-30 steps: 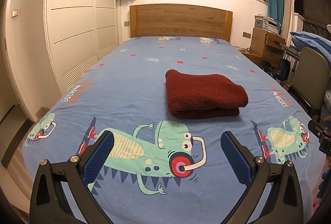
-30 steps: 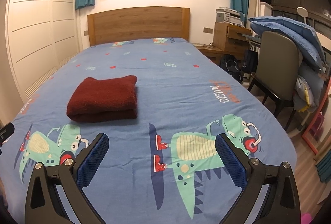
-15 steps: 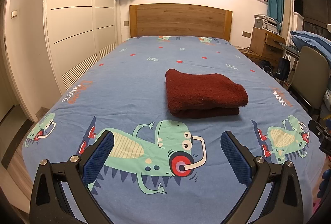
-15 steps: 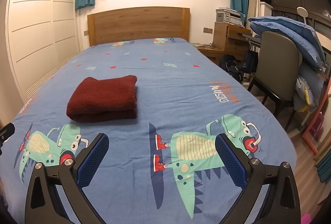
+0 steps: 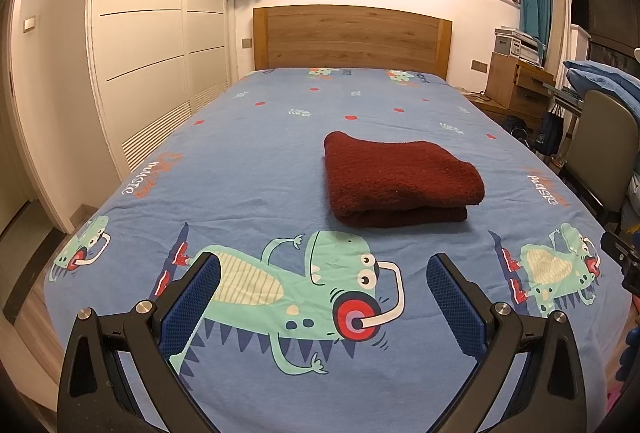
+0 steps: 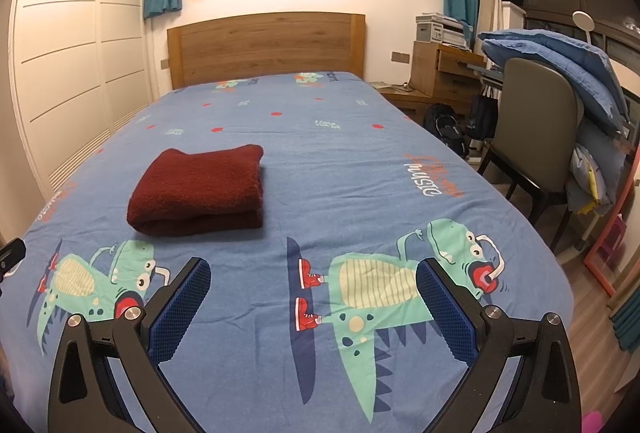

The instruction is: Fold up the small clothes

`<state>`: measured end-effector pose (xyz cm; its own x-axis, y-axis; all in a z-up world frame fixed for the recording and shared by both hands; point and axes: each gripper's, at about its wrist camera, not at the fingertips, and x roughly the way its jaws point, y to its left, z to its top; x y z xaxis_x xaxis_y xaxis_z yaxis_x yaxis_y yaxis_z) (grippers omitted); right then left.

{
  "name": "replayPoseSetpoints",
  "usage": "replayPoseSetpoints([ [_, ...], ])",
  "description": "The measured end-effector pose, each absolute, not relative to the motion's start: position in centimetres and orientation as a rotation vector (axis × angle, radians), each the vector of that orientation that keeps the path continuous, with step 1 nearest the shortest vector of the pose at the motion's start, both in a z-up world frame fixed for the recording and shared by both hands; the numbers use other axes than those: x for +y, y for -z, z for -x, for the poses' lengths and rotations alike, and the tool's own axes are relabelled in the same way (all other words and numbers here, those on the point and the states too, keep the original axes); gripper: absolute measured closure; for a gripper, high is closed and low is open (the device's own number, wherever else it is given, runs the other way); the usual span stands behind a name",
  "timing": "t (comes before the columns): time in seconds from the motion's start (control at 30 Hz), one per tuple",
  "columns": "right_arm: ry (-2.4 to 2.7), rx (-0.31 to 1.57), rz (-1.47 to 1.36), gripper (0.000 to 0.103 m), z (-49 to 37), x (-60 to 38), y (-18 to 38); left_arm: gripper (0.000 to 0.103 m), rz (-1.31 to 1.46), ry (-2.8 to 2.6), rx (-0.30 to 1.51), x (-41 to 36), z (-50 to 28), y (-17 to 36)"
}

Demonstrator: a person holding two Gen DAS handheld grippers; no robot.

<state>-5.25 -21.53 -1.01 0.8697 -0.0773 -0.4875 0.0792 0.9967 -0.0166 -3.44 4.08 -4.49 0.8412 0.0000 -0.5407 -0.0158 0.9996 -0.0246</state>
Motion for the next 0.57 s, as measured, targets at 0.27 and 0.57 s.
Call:
replayPoseSetpoints([
  [0.27, 0.088, 0.508, -0.01, 0.0, 5.3, -21.8, 1.01, 0.001, 0.029, -0.005, 0.571, 4.09, 3.43, 4.58],
  [0.57, 0.09, 0.509, -0.011, 0.0, 5.33, -21.87, 0.99, 0.001, 0.037, 0.005, 0.582, 4.17, 3.28, 4.83],
])
